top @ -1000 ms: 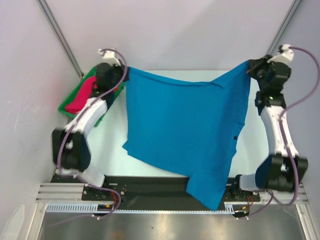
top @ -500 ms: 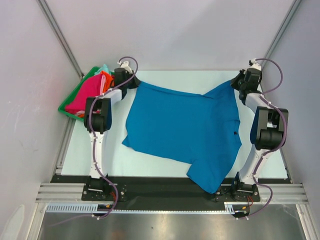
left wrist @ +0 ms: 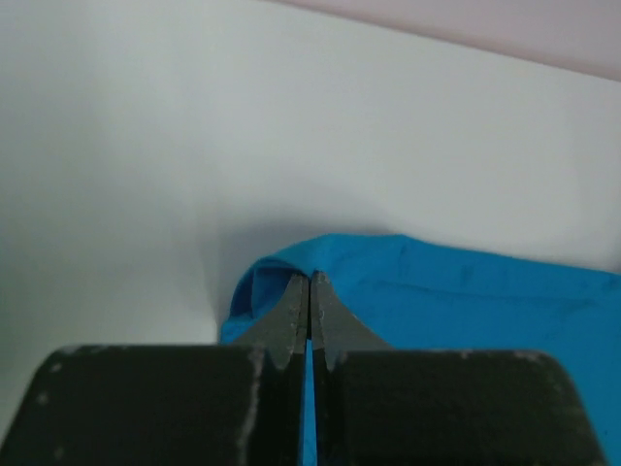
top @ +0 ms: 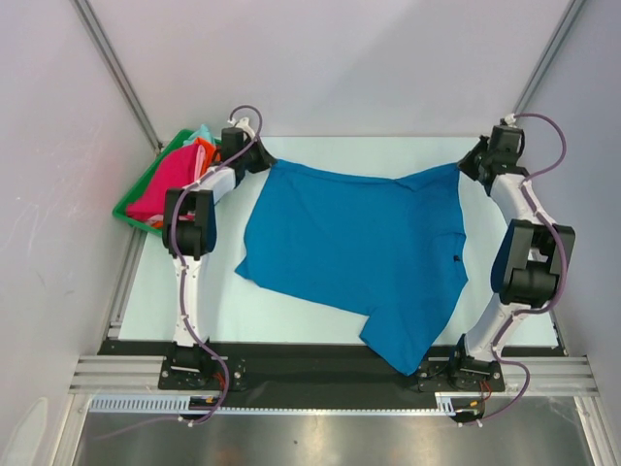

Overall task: Fold and stack the t-shirts
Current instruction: Fold the tshirt

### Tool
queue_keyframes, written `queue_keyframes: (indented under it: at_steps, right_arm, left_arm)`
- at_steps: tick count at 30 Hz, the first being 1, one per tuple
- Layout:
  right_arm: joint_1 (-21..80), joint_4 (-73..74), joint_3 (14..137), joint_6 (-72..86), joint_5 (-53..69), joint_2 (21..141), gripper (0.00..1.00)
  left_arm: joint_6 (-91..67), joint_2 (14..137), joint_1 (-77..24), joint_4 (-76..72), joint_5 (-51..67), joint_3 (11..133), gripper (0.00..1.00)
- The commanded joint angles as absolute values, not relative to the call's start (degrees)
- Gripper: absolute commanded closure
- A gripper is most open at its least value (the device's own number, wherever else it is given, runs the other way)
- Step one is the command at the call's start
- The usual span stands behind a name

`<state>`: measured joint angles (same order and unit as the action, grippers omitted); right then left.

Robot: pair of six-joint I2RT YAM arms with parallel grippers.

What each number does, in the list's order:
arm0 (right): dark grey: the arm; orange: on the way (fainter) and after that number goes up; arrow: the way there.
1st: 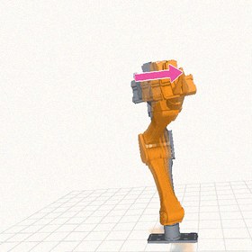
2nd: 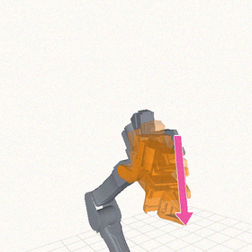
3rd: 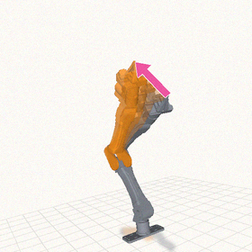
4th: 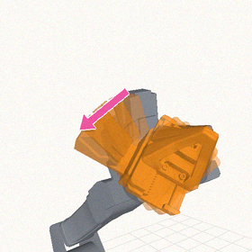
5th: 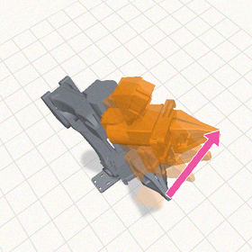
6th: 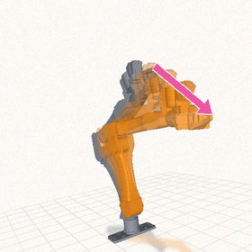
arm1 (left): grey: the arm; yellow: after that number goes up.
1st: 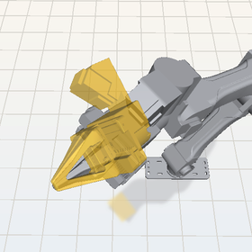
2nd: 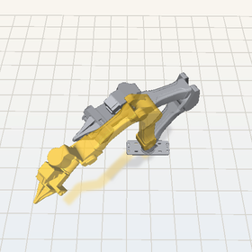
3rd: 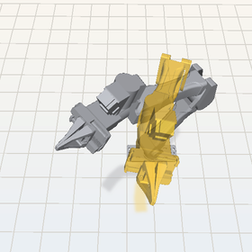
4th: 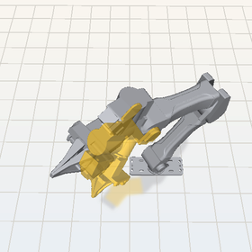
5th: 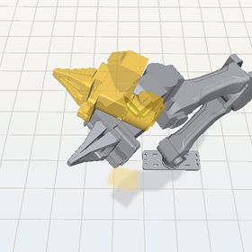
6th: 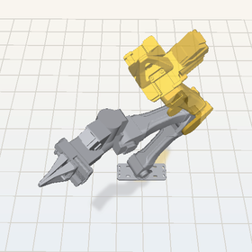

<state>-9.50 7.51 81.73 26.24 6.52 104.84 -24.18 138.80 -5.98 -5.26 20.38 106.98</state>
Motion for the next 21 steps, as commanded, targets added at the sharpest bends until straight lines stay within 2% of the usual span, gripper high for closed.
queue_keyframes:
  at_steps: [1, 7, 21]
  right_arm:
    - [-10.5, 17.6, 84.9, 29.9, 7.6, 99.5, 1.0]
    - [-12.1, 29.7, 87.4, 31.5, 9.1, 98.3, 1.0]
    - [-13.9, 43.1, 85.8, 26.0, 11.4, 91.4, 1.0]
  left_arm:
    - [-25.2, 133.9, -5.4, 2.5, 21.9, 109.9, 1.0]
    - [-23.7, 133.2, -5.3, 12.5, 22.1, 112.5, 0.99]
    - [-18.7, 132.2, -1.6, 31.7, 21.2, 120.1, 1.0]
